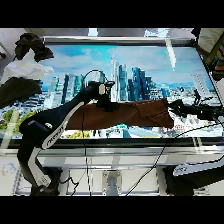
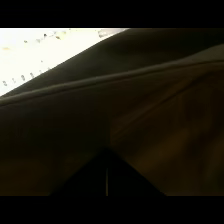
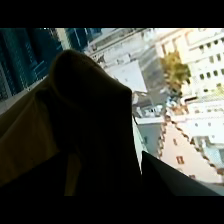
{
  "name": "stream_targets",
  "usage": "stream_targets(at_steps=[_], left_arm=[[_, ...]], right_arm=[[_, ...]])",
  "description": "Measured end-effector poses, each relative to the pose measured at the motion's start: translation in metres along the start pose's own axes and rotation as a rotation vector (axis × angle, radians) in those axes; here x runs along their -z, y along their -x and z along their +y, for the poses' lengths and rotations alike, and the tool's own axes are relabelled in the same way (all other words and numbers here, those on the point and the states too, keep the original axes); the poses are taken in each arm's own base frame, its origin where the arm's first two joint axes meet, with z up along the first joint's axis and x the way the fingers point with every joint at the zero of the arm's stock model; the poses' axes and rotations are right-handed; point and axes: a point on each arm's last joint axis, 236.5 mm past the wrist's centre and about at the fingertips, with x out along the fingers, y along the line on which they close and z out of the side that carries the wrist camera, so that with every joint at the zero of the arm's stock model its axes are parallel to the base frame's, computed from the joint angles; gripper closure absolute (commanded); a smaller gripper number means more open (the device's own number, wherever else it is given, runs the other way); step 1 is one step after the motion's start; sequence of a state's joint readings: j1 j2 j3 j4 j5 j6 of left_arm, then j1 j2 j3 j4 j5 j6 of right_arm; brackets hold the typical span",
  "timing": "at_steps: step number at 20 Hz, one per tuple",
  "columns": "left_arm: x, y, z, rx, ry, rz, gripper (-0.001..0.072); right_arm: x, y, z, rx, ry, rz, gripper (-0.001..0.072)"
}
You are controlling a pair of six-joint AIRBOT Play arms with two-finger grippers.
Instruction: Fold the shirts.
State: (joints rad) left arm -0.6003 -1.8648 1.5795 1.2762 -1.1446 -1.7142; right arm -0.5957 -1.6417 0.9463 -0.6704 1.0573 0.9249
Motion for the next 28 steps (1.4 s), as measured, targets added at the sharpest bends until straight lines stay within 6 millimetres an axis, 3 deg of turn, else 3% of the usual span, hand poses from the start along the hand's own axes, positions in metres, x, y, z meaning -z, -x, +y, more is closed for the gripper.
stream_targets(at_steps=[11, 14, 15, 20, 25, 28], left_arm=[[0.014, -0.003, -0.002, -0.024, -0.021, 0.055, 0.0696], [0.014, -0.003, -0.002, -0.024, -0.023, 0.055, 0.0696], [0.014, -0.003, -0.002, -0.025, -0.026, 0.055, 0.0696], [0.014, -0.003, -0.002, -0.024, -0.026, 0.056, 0.0696], [0.017, -0.008, -0.013, 0.03, -0.03, 0.074, 0.0696], [0.008, -0.011, -0.03, 0.104, -0.019, 0.037, 0.0697]], right_arm=[[0.025, -0.019, 0.022, -0.013, -0.016, 0.111, 0.0198], [0.04, -0.023, 0.018, 0.024, 0.005, 0.17, 0.0588], [0.043, -0.023, 0.016, 0.034, 0.011, 0.184, 0.0677], [0.041, -0.015, 0.024, 0.039, 0.056, 0.216, 0.068], [0.011, 0.009, 0.064, -0.03, 0.105, 0.166, 0.0681], [0.001, 0.022, 0.086, -0.07, 0.124, 0.161, 0.068]])
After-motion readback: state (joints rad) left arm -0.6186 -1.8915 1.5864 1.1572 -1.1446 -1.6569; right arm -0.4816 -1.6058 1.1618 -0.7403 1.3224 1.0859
